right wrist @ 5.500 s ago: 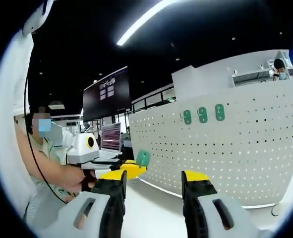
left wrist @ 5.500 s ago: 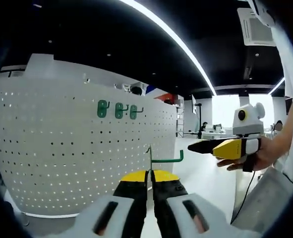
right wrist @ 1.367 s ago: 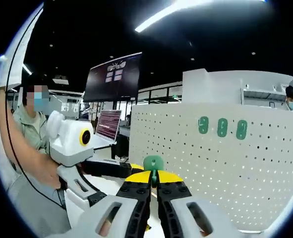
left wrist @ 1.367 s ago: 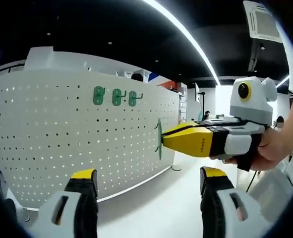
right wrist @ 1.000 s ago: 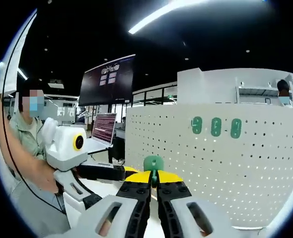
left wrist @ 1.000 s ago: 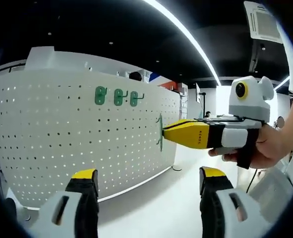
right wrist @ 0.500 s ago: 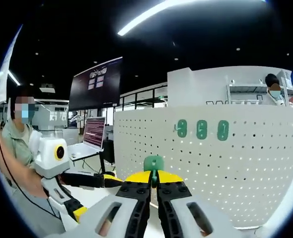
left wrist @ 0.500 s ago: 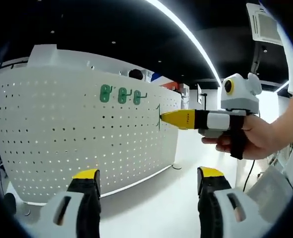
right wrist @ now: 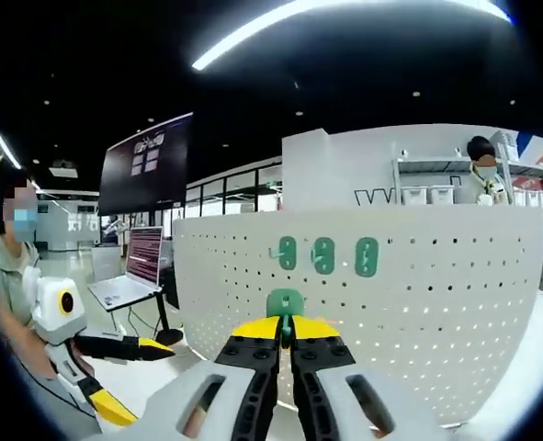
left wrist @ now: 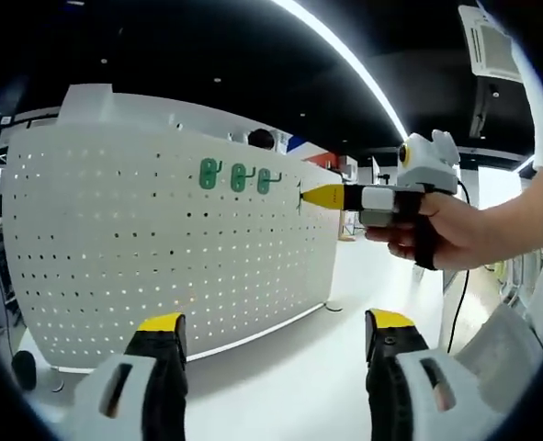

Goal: Insert the hook assembly into the mounting plate slot until the hook locks in place.

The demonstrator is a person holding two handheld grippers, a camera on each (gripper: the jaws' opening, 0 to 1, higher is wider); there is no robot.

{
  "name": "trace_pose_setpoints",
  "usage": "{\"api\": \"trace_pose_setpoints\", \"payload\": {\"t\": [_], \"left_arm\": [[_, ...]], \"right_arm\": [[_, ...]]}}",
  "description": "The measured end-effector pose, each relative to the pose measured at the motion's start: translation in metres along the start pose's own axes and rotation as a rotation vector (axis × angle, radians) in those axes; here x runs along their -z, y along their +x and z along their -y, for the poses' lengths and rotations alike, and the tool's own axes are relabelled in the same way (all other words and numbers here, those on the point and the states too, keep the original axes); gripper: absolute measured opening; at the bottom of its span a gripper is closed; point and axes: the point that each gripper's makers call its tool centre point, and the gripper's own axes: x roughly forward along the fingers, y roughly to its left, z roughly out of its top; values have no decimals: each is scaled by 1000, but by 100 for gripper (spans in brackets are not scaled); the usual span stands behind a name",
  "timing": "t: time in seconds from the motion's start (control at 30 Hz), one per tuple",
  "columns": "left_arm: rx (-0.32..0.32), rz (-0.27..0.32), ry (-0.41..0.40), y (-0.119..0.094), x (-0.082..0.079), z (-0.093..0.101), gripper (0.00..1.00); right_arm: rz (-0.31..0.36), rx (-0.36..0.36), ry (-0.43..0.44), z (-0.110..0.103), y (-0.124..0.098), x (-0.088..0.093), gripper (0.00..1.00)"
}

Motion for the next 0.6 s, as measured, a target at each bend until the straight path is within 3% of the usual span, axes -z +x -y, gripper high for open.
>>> {"api": "trace_pose_setpoints", "payload": {"t": [0.23,0.27,0.6], "left_arm": [[-18,3,-10,-9,4,-5,82],[-20,5,-11,-10,4,-5,82],[-34,6,-12,-18,10,-9,81]], "right_arm": [[0,54,-3,22,3,-4,1],[4,69,29,27,3,-5,1],[7,118,4,52,12,-15,1]]}}
